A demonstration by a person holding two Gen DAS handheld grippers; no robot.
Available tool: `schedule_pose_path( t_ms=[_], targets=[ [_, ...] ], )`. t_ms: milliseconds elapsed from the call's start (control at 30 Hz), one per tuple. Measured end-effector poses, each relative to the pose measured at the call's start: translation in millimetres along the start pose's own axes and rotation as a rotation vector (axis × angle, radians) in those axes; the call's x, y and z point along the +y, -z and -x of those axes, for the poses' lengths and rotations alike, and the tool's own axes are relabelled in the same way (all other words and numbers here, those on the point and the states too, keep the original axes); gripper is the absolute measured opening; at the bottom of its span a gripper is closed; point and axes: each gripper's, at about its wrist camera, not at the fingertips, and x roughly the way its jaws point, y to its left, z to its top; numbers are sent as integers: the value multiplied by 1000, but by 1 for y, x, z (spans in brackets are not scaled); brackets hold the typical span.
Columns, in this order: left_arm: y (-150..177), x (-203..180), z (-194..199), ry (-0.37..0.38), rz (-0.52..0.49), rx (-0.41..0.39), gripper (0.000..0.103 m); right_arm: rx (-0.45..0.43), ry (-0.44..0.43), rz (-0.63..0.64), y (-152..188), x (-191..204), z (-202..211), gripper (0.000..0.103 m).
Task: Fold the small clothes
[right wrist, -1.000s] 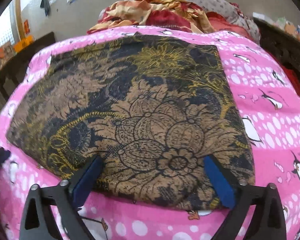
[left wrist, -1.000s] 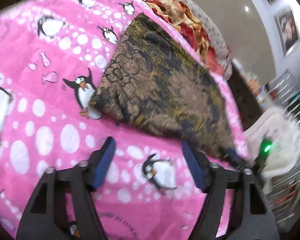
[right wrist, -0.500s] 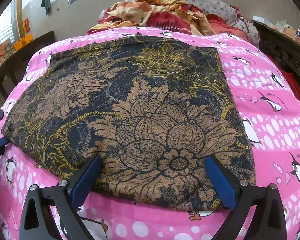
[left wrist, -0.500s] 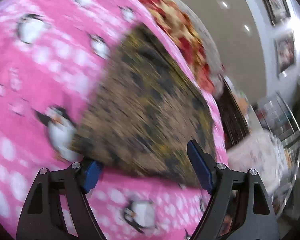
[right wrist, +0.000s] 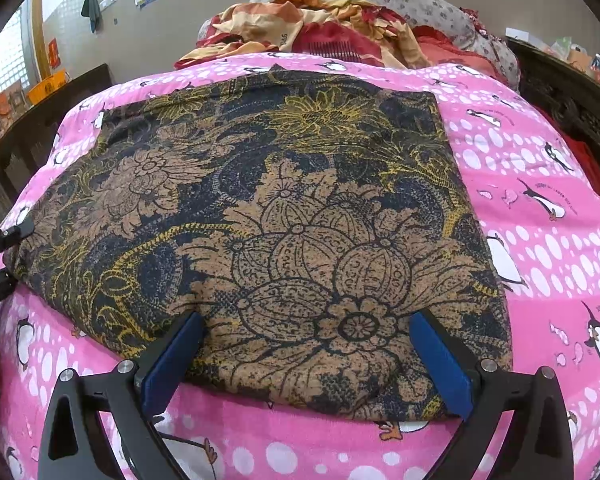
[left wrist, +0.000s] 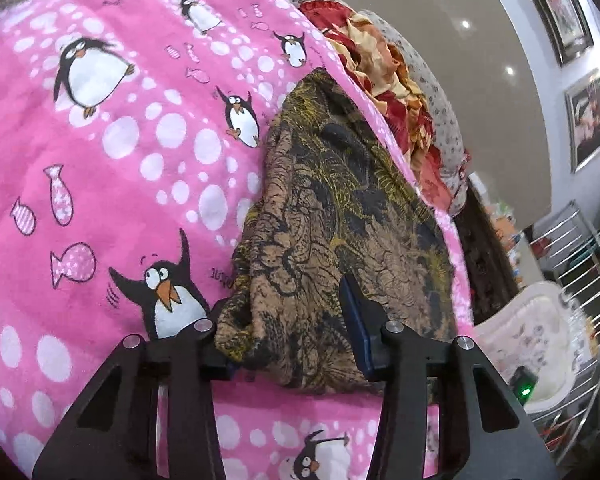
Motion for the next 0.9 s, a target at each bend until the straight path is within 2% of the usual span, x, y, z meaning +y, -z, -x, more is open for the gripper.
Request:
schedule_pose_path(
  t_ms=[67, 167, 233, 300, 400, 467, 533, 633, 667, 767, 833, 900],
  targets=[
    [0, 0, 0, -8, -5, -5, 42, 1, -1, -1, -1, 0, 0, 103],
    [-1, 1, -1, -68, -9, -4, 19, 1, -1, 0, -1, 0, 0, 103],
    [-1, 1, -2, -65, -12, -7, 16, 3, -2, -1, -1, -1, 0, 103],
    [1, -9, 1, -97, -76, -26, 15, 22, -9, 6, -2, -1, 0, 103],
    [6, -32, 6, -164, -223, -69, 14, 106, -3, 20, -20, 3, 9, 99],
    [14, -56, 11, -210, -361, -127, 14, 69, -8, 36, -44, 10, 27, 99],
    [21, -75, 13, -205, -461, -166, 13, 15, -67, 43, -75, 19, 41, 99],
    [29, -99, 14, -179, -580, -198, 13, 25, -231, 36, -127, 43, 35, 99],
    [31, -106, 13, -167, -614, -201, 13, 51, -285, 43, -145, 55, 27, 97],
    [34, -117, 10, -141, -665, -205, 12, 131, -443, 74, -195, 96, -3, 82],
    [33, -122, 10, -124, -693, -199, 11, 217, -493, 77, -225, 128, -32, 82],
    [32, -127, 8, -113, -709, -196, 10, 317, -494, 100, -245, 161, -62, 80]
  ],
)
